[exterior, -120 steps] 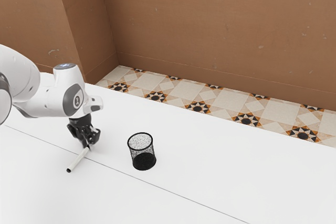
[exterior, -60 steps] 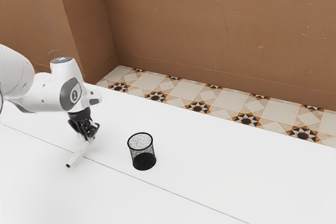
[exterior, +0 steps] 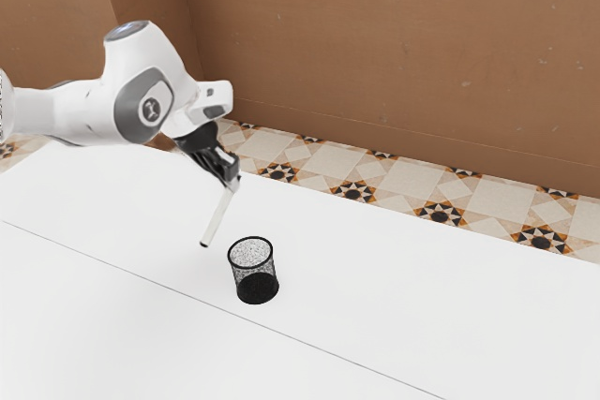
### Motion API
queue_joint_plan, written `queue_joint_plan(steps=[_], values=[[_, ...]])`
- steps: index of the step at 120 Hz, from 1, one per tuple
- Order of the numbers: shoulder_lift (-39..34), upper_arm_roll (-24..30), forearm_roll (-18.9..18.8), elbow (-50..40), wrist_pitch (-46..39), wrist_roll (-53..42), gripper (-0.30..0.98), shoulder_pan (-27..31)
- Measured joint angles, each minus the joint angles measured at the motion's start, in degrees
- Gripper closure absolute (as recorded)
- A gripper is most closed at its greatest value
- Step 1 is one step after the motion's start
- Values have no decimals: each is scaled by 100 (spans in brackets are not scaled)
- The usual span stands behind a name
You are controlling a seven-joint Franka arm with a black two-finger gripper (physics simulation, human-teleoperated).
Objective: Put the marker into the pen holder.
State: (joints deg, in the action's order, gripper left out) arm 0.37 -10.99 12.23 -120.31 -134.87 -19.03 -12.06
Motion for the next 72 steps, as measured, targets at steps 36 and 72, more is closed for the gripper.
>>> queue_joint_plan(steps=[36,72], values=[[426,485,342,215,-29,168,77,-220],[677,486,362,566,-99,288,77,30]])
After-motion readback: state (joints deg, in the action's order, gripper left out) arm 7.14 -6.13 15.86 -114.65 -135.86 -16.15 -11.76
